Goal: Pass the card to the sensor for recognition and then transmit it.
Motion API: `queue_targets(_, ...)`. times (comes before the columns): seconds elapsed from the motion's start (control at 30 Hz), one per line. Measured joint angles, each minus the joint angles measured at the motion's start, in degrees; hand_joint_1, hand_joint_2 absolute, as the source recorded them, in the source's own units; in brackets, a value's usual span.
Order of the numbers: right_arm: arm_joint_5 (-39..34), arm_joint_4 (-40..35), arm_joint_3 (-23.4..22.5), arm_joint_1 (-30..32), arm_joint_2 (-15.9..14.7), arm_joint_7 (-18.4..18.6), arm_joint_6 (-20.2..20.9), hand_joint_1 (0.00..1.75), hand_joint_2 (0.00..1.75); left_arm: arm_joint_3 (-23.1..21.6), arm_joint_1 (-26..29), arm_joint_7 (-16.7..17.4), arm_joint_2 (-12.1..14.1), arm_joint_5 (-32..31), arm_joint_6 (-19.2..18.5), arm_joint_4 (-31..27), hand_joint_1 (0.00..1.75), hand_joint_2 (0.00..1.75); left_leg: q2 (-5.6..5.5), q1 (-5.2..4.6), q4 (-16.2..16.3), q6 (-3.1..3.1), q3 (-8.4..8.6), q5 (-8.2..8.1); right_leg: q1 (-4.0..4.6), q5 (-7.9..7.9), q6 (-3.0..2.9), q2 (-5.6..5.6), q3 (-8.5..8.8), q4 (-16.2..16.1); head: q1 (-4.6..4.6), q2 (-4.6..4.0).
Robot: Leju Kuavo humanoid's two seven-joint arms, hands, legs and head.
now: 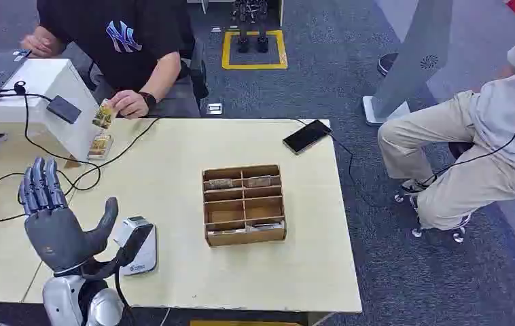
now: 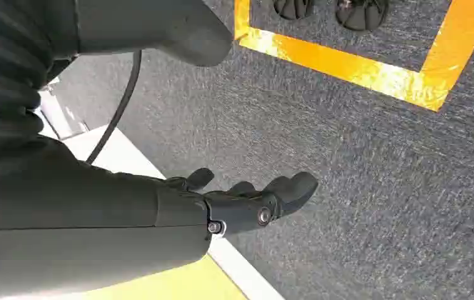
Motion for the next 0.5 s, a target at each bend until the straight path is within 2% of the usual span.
queue_targets(0.3, 1.0, 0.0, 0.5, 0.0, 0.0, -0.9, -0.1, 0.00, 1.75, -0.3, 0.1, -0.6, 0.0, 0.2, 0.0, 0.9, 0.00, 1.75, 0.00, 0.00, 0.0, 0.00, -0.01, 0.00, 0.00, 0.00, 0.00, 0.00, 0.00, 0.0, 0.00, 0.00)
queue_targets(0.33, 1.0, 0.0, 0.6, 0.0, 0.0, -0.9, -0.1, 0.00, 1.75, -0.3, 0.1, -0.6, 0.0, 0.2, 0.0, 0.9, 0.00, 0.00, 0.00, 0.00, 0.0, 0.00, -0.01, 0.00, 0.00, 0.00, 0.00, 0.00, 0.00, 0.0, 0.00, 0.00)
queue_targets(0.43, 1.3, 0.0, 0.7, 0.0, 0.0, -1.0, -0.1, 0.00, 1.75, -0.3, 0.4, -1.4, 0.0, 0.3, 0.0, 0.9, 0.00, 0.00, 0.00, 0.00, 0.0, 0.00, -0.01, 0.00, 0.00, 0.00, 0.00, 0.00, 0.00, 0.0, -0.02, 0.00)
queue_targets(0.47, 1.6, 0.0, 0.8, 0.0, 0.0, -1.0, -0.1, 0.00, 1.75, -0.3, 0.4, -2.6, 0.0, 1.3, 0.0, 0.9, 0.00, 1.75, 0.00, 0.00, 0.0, 0.00, -0.01, 0.00, 0.00, 0.00, 0.00, 0.00, 0.00, 0.0, 0.02, 0.00)
queue_targets(0.5, 1.7, 0.0, 0.9, 0.1, 0.0, -1.0, -0.1, 0.00, 1.75, -0.3, 0.3, -3.4, 0.0, 1.6, 0.0, 0.9, 0.00, 1.75, 0.00, 0.00, 0.0, 0.00, 0.00, 0.00, 0.00, 0.00, 0.00, 0.00, -0.01, 0.0, 0.00, 0.00)
